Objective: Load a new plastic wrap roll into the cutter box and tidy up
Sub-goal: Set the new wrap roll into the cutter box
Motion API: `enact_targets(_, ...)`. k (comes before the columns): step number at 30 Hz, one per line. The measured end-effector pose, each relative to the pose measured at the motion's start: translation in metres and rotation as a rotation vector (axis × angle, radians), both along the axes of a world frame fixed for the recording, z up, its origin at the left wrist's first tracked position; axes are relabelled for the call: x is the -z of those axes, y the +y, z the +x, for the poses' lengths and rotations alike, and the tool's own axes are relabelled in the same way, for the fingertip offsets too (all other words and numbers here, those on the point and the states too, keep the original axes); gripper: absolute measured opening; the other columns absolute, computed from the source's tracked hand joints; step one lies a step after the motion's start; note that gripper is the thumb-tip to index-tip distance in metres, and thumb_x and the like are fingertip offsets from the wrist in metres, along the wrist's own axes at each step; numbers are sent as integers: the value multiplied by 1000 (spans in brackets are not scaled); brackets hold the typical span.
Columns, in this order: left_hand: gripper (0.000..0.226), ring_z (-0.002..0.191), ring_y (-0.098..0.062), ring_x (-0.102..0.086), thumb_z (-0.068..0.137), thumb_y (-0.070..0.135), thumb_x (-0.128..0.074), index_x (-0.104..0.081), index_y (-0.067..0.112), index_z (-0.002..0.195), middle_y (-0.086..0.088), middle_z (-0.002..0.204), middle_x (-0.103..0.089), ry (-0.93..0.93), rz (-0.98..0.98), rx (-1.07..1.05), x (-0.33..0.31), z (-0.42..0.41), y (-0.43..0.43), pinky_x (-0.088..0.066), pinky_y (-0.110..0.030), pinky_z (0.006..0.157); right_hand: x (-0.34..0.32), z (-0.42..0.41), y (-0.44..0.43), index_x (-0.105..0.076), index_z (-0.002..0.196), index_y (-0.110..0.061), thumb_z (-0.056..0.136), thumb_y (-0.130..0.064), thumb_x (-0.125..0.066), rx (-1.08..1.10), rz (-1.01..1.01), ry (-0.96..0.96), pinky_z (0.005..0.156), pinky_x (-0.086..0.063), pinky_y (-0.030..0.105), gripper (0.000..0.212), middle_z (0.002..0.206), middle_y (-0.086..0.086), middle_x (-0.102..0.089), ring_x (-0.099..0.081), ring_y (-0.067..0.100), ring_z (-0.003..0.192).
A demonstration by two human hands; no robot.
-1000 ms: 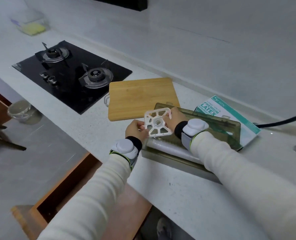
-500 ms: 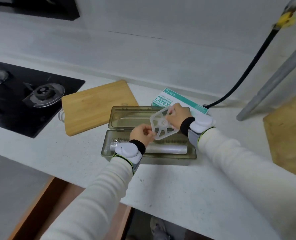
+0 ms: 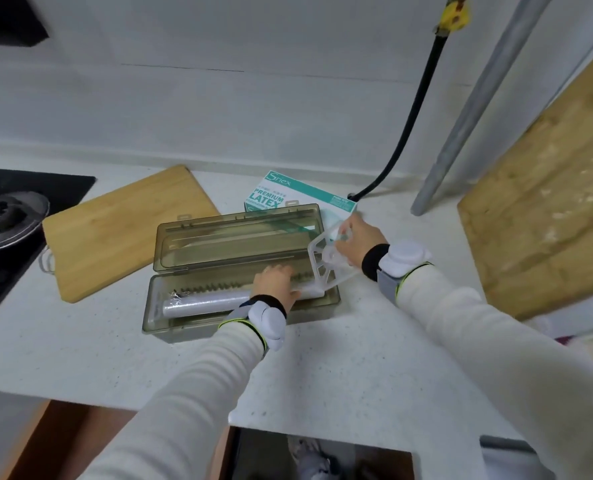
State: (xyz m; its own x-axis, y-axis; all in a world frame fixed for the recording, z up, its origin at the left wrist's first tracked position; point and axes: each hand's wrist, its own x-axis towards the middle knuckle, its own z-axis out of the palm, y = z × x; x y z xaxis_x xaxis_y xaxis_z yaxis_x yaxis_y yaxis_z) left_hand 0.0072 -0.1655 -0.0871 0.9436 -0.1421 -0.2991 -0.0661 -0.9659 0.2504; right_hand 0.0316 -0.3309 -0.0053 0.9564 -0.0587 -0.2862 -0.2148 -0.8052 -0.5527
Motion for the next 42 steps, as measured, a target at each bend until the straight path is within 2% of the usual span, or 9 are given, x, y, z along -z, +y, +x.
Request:
enact_targets(4,49,123,-26,-46,86,33,-60,-46,21,131,-3,131,-54,59,112,71,15,9,-4,-33,-37,102,5,-2,-6,-42,107,-14,87,-19,-55,14,25,19,84,-53,49,24,93,9,-51,-59,35,87)
enact_targets(9,51,117,-27,-50,82,37,-63,-46,21,128,-5,123,-59,111,182,104,25,20,-6,-32,-36,99,8,-1,-7,-39,122,-14,86,-21,-56,6,17,36,83,-54,49,40,97,13,-56,-61,37,89)
enact_targets(14,51,114,-26,-52,80,39,-63,-48,25,127,-3,118,-62,141,208,102,35,26,-8,-30,-35,98,10,3,-6,-41,108,-11,86,-21,-56,-10,6,35,82,-55,49,29,92,11,-51,-58,35,83)
enact_targets(20,48,112,-25,-54,80,39,-62,-50,26,125,-2,116,-63,155,208,96,41,29,-8,-28,-36,100,17,-3,-12,-35,91,-16,83,-19,-56,-45,-16,37,71,-53,40,23,83,12,-51,-54,28,71)
enact_targets(26,46,112,-25,-54,81,36,-61,-51,26,125,-2,115,-64,183,216,94,40,30,-8,-28,-37,98,21,-6,-13,-33,93,-16,84,-18,-54,-28,-2,48,77,-54,44,23,84,12,-50,-56,29,74)
enact_targets(29,44,112,-26,-53,81,35,-61,-52,26,123,-2,114,-64,198,237,98,37,30,-10,-28,-38,99,22,-6,-10,-32,95,-15,85,-17,-53,-51,-40,30,71,-53,41,23,85,13,-51,-56,30,74)
enact_targets(34,40,113,-26,-51,82,32,-58,-53,29,121,-1,111,-64,209,246,95,33,31,-13,-27,-39,97,28,-7,-2,-36,116,-8,88,-14,-48,-81,-98,4,69,-49,37,32,97,20,-59,-58,35,80)
enact_targets(39,32,115,-26,-47,85,26,-56,-54,28,117,-1,108,-63,277,247,88,25,31,-17,-21,-48,100,31,-7,-2,-35,119,-7,89,-14,-47,-95,-117,3,63,-42,31,34,102,21,-60,-50,29,72)
enact_targets(42,35,120,-27,-46,89,20,-51,-52,29,122,-1,118,-59,243,247,89,21,28,-16,-16,-54,106,28,-6,-2,-35,118,-8,89,-15,-46,-92,-120,-7,64,-43,31,32,101,22,-60,-51,29,73)
